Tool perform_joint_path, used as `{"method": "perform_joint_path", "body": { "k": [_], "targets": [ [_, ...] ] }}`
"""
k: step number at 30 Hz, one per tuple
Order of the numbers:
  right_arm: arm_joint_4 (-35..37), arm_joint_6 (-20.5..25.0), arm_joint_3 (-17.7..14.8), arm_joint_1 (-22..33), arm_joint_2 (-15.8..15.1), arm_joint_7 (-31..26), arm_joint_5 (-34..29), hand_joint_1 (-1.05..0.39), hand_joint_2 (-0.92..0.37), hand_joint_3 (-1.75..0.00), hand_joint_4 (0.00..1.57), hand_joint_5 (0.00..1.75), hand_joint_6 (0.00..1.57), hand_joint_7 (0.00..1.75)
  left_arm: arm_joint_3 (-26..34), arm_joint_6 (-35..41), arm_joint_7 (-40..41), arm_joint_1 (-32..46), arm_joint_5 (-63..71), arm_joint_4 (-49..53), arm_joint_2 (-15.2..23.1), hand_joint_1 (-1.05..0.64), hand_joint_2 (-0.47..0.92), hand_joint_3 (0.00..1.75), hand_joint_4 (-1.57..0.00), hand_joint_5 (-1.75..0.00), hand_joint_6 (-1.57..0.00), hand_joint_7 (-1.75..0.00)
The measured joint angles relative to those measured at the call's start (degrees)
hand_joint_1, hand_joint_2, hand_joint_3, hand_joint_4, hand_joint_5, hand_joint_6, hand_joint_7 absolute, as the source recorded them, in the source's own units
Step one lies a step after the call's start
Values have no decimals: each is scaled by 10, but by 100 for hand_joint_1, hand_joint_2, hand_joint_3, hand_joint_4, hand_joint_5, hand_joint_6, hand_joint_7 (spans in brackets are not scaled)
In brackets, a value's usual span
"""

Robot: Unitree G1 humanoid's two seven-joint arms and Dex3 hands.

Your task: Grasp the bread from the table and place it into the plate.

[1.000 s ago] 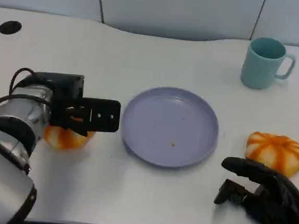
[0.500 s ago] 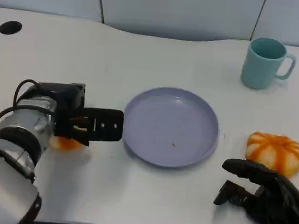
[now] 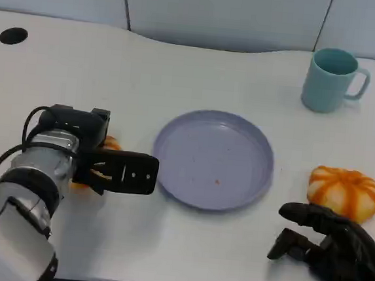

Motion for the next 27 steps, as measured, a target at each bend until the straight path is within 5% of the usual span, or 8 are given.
{"method": "perform_joint_path", "body": {
  "k": [9,13,15,16,17,18,19,27],
  "targets": [
    [18,-5,-16,-5,0,8,1,-40,-92,-1,67,102,98,22,12,11,1,4,-12,0,-6,-105,48,0,-6,-175,-3,-175],
    [19,-13,-16,-5,0,8,0,-40,-91,-1,71,93,100,20,12,11,26,9,-12,0,-7,-105,54,3,-85,-173,-82,-169],
    [21,-17,-16,-5,0,7,-1,-41,-90,0,73,91,101,19,12,10,48,12,-12,0,-7,-105,55,4,-107,-171,-100,-165],
    [21,-18,-16,-5,0,6,-1,-40,-91,0,73,94,101,19,12,8,61,14,-12,0,-7,-105,52,17,-136,-159,-128,-155],
    [21,-21,-17,-5,0,4,-1,-40,-91,0,73,95,101,19,12,6,74,17,-12,0,-6,-105,28,66,-147,-156,-139,-151],
    [22,-25,-18,-5,0,2,-1,-40,-90,0,74,96,102,20,12,2,85,19,-11,0,-6,-105,7,112,-153,-153,-145,-143],
    [23,-27,-19,-4,0,1,-1,-40,-90,0,74,97,102,20,11,-2,95,22,-11,0,-6,-105,1,127,-155,-149,-141,-137],
    [16,-37,-19,1,1,-5,-1,-38,-92,0,71,106,101,23,15,-38,140,31,-15,0,4,-105,20,133,-157,-160,-156,-136]
  ]
}}
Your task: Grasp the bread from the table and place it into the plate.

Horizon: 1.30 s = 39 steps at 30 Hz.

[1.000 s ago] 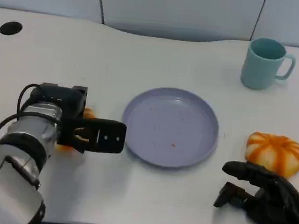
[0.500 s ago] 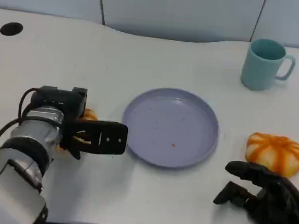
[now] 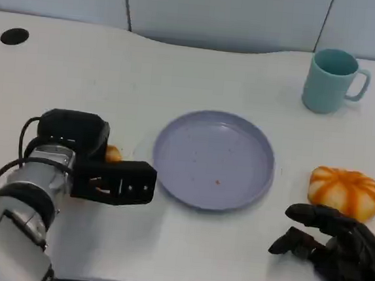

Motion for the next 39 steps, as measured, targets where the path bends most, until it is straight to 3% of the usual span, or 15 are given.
{"method": "perform_joint_path", "body": {
  "k": [4,10,14,16,20,24,32,36,39],
  "targets": [
    [-5,-2,1,3,0,-3,-1,-44,-91,0,71,105,102,24,16,-17,6,4,-10,0,4,-105,18,146,-157,-167,-157,-168],
    [17,-67,5,0,0,-25,-20,-47,-91,0,73,99,102,22,59,-55,8,13,-44,0,9,-105,29,139,-157,-174,-157,-175],
    [26,-81,5,-4,0,-37,-25,-43,-90,0,71,103,101,20,84,-74,7,13,-64,0,15,-105,29,138,-157,-175,-157,-175],
    [26,-66,2,-6,0,-35,-21,-41,-89,0,68,112,102,21,101,-90,7,13,-78,0,18,-105,30,149,-157,-175,-157,-175],
    [7,15,0,-11,-4,-4,-5,-39,-92,-1,68,111,101,20,146,-125,7,9,-119,-3,20,-105,20,163,-157,-175,-157,-175],
    [-2,22,1,-7,1,0,-2,-39,-91,0,70,115,101,22,173,-143,7,-10,-139,-6,22,-105,22,167,-157,-175,-157,-175],
    [-9,29,0,-6,4,-7,0,-39,-92,-1,69,111,101,22,206,-192,8,-32,-162,-12,29,-105,45,126,-157,-175,-157,-175],
    [1,-1,3,-8,8,-20,-6,-41,-92,-1,69,110,100,22,209,-214,8,-36,-164,-16,29,-105,57,108,-157,-175,-157,-175],
    [18,-34,4,-13,11,-30,-14,-49,-91,0,73,101,103,20,211,-236,8,-40,-165,-18,28,-105,71,81,-157,-175,-157,-175]
  ]
}}
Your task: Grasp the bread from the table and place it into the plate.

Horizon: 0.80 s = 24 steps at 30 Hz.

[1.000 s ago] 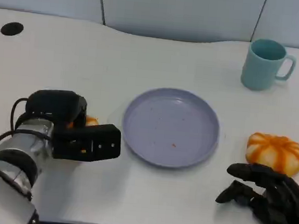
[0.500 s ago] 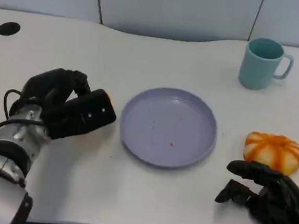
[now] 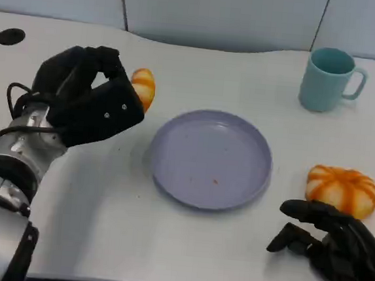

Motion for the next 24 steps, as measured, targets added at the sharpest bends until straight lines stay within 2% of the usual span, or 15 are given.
{"method": "perform_joint_path", "body": {
  "k": [4,5,6,8,11,13,14,15,17,18,19,20,22,24],
  "targets": [
    [13,-43,10,-8,0,-37,-33,-47,-92,-2,71,103,105,18,-6,-14,-1,-15,2,-1,-9,-105,78,62,-157,-175,-149,-175],
    [15,-47,12,-9,0,-43,-36,-46,-91,-1,69,106,106,18,-9,-16,-3,-19,3,-2,-11,-105,78,66,-157,-175,-151,-175],
    [15,-48,12,-10,0,-45,-38,-46,-91,-1,69,107,106,17,-13,-17,-8,-23,5,-2,-13,-105,72,78,-157,-175,-154,-175],
    [16,-46,11,-11,-1,-43,-38,-48,-92,-3,75,89,105,10,-23,-21,-17,-31,7,-2,-19,-105,85,51,-150,-175,-140,-175],
    [19,-36,-2,-11,-3,-20,-30,-46,-91,-2,71,104,110,10,-35,-24,-30,-43,14,-3,-33,-105,91,38,-145,-175,-133,-175],
    [18,-38,-4,-11,1,-17,-29,-45,-90,-1,69,109,111,11,-45,-24,-37,-47,24,-3,-41,-105,92,40,-146,-175,-133,-175],
    [18,-38,-4,-11,2,-17,-29,-45,-90,-1,69,111,111,11,-49,-24,-38,-48,26,-3,-46,-105,85,59,-151,-175,-141,-175],
    [18,-38,-4,-11,3,-17,-29,-45,-90,-1,68,111,111,11,-53,-25,-42,-50,28,-3,-52,-105,73,91,-155,-175,-151,-175],
    [18,-38,-5,-11,3,-18,-30,-45,-90,-1,68,112,111,12,-64,-29,-48,-52,35,-3,-63,-105,57,141,-157,-175,-156,-175],
    [18,-38,-5,-11,3,-19,-30,-45,-90,0,68,113,111,12,-70,-32,-49,-52,41,-3,-67,-105,55,153,-157,-175,-156,-175],
    [18,-38,-5,-11,3,-20,-30,-45,-90,0,68,113,111,12,-74,-33,-49,-53,46,-3,-70,-105,56,162,-157,-175,-157,-175],
    [18,-38,-5,-11,3,-20,-30,-45,-90,0,68,113,111,12,-81,-32,-49,-54,51,-3,-73,-105,65,170,-157,-175,-157,-175],
    [18,-38,-5,-11,3,-21,-30,-45,-90,0,67,113,111,12,-92,-30,-49,-55,57,-2,-80,-105,82,173,-157,-175,-157,-175],
    [18,-38,-5,-11,3,-21,-30,-45,-90,0,67,113,111,12,-103,-25,-49,-57,68,-2,-88,-105,90,174,-157,-175,-157,-175]
  ]
}}
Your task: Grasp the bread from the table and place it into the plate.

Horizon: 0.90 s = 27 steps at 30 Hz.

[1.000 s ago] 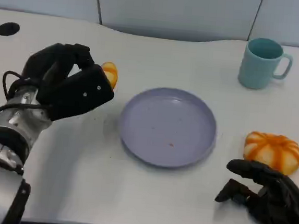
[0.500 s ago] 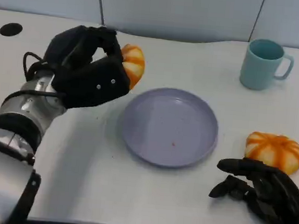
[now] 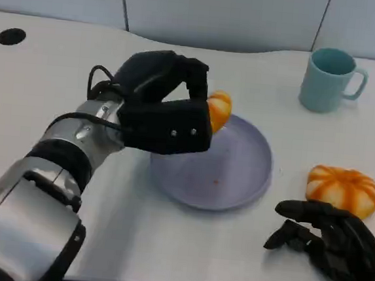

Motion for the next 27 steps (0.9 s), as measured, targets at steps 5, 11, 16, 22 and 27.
{"method": "perform_joint_path", "body": {
  "k": [5,11,16,22,27],
  "targets": [
    [0,0,0,0,0,0,0,-45,-90,0,67,114,111,13,-34,18,0,-2,27,2,-18,-105,92,175,-157,-175,-157,-175],
    [0,0,0,0,1,0,0,-45,-90,0,67,114,111,13,-77,20,15,-2,68,4,-23,-105,92,175,-157,-175,-157,-175],
    [0,0,0,0,3,-1,0,-45,-90,0,67,114,110,14,-125,49,19,-6,114,10,-29,-105,92,175,-157,-175,-157,-175],
    [0,0,0,0,3,-1,0,-45,-90,0,67,114,110,14,-130,62,-21,-12,113,12,-32,-105,92,175,-157,-175,-157,-175],
    [0,0,0,0,2,-1,0,-45,-90,0,67,114,110,15,-122,63,-22,-22,109,12,-32,-105,92,175,-157,-175,-157,-175]
  ]
}}
